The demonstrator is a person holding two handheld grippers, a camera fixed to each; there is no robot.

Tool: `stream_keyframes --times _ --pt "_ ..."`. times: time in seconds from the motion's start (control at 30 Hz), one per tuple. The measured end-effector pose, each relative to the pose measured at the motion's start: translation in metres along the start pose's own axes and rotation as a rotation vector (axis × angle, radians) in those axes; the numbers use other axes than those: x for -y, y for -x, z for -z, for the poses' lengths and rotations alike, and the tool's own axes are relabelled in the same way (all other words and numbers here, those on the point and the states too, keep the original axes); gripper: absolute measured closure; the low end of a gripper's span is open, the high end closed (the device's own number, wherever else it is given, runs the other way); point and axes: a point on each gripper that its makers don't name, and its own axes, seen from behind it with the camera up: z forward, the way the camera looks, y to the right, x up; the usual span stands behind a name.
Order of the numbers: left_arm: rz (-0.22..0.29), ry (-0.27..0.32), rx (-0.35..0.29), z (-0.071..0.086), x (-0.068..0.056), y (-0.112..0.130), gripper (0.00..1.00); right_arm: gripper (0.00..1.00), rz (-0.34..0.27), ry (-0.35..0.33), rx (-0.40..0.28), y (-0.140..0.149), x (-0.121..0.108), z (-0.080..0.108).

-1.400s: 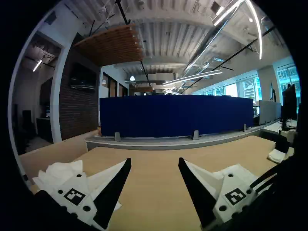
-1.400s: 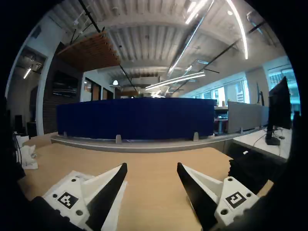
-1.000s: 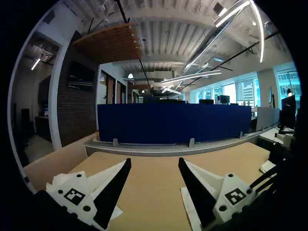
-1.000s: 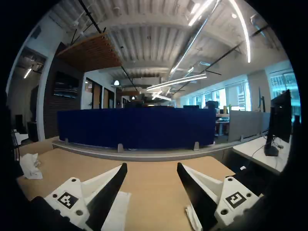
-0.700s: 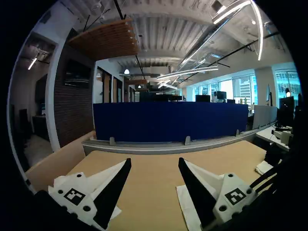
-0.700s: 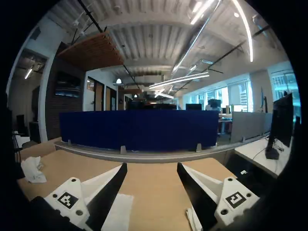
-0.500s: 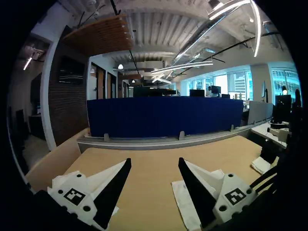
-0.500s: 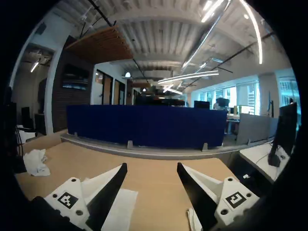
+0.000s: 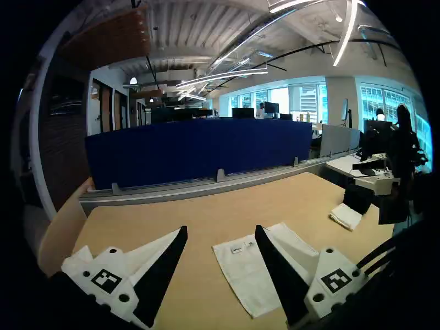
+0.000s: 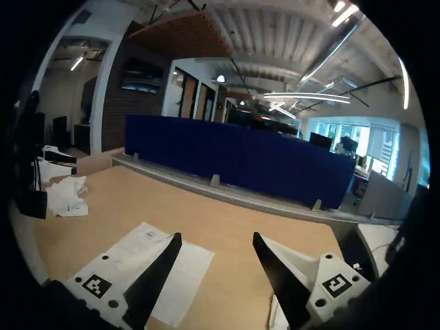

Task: Fold towel

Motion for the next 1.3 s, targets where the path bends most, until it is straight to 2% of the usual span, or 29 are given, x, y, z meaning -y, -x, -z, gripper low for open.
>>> stream_keyframes --times 0.4,0.73,1.3 --pt "-0.043 0.031 0.068 -0.012 -0.008 0.032 0.09 0.0 0.053 -0.058 0.079 0.026 0.019 -0.01" --pt "-0.065 0.07 0.136 -0.02 -0.019 0.071 0.09 0.0 0.052 -0.084 0.168 0.067 0.029 -0.017" --pt "-0.08 0.125 0.251 -0.024 -0.043 0.137 0.09 0.0 0.032 -0.119 0.267 0.136 0.047 -0.023"
